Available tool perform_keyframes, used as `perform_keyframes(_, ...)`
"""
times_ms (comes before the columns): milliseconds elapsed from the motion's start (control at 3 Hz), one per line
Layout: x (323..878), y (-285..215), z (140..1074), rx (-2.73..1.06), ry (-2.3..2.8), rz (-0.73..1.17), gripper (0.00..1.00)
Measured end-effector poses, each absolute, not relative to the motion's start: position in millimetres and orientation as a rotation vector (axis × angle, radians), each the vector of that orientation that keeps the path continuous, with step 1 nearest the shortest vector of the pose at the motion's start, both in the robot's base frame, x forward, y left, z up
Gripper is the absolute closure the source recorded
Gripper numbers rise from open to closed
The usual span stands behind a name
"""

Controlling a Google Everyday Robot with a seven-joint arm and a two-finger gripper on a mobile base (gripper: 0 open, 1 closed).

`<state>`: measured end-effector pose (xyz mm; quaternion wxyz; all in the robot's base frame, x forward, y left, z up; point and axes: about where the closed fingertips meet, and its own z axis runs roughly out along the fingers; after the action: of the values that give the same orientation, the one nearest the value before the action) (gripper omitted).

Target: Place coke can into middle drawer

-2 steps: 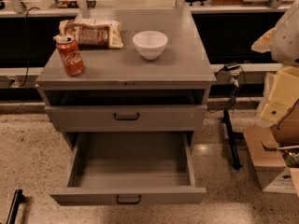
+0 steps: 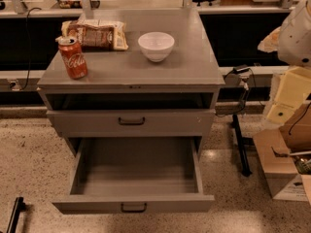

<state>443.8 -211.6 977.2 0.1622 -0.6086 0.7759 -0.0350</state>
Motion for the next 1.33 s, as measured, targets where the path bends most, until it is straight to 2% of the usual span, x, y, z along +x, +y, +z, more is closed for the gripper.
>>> perform_keyframes(333, 482.9, -174.0, 983.6, -1.806, 2.074, -0.095, 0.0)
perform_keyframes(667, 538.0, -105.1, 993.3, -1.874, 1.854, -0.008, 0.0)
perform_keyframes(1000, 593.6, -16.7, 994.5, -1.861, 1.621, 0.207, 0.0)
perform_keyframes(1333, 627.6, 35.1, 989.1, -1.755, 1.483, 0.368, 0.0)
